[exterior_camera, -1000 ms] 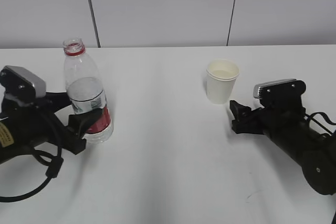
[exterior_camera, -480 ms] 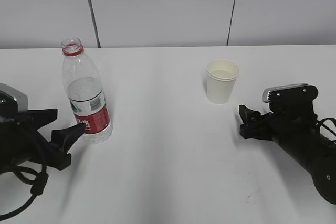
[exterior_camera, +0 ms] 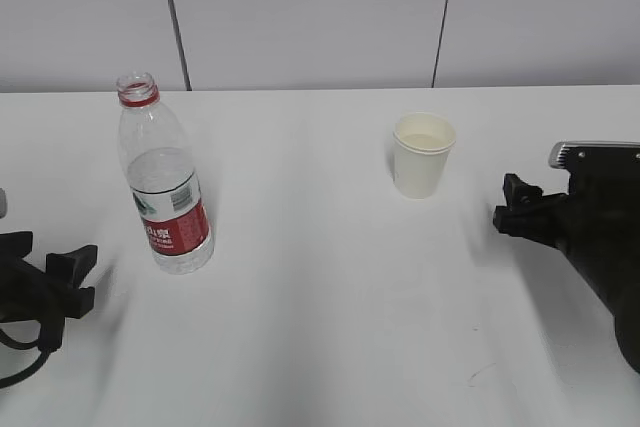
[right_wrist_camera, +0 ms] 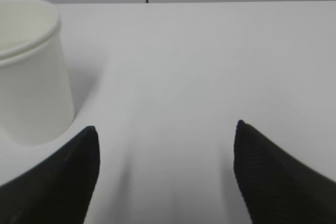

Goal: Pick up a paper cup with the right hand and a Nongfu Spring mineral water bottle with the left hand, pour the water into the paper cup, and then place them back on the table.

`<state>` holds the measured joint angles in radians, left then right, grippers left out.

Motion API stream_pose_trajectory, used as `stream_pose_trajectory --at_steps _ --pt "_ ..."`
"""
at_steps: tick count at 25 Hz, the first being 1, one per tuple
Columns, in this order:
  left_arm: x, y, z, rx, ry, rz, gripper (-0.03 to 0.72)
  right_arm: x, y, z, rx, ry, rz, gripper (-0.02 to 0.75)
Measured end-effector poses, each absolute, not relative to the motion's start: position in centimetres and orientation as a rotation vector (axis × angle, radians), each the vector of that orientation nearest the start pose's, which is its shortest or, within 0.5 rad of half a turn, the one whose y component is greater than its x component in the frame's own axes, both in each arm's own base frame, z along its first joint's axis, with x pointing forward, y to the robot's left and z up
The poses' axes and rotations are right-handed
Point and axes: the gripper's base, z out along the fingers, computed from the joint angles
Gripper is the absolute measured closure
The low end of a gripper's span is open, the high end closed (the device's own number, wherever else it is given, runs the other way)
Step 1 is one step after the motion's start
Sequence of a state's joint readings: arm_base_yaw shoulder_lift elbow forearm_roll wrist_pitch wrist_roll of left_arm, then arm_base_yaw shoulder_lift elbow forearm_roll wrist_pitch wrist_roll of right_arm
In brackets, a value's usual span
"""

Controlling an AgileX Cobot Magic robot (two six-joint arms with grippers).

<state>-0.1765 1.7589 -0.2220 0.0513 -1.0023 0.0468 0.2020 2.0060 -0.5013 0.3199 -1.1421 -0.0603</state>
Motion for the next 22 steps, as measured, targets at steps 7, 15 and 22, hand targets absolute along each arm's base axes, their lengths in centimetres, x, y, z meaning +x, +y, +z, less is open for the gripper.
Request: stream_pose_trajectory --at_steps 7,15,22 --pt "23.7 -4.2 11.1 0.252 2.133 -0.068 0.209 29.9 2.2 11.6 0.182 1.867 -0.078 0.145" --pt "27.1 -3.5 14.6 0.236 2.356 -0.026 0.209 32.0 1.1 14.0 0.194 2.099 0.006 0.146" --pt "28.8 -2.7 17.5 0.228 2.650 -0.010 0.209 33.9 2.4 15.7 0.047 2.444 0.102 0.146"
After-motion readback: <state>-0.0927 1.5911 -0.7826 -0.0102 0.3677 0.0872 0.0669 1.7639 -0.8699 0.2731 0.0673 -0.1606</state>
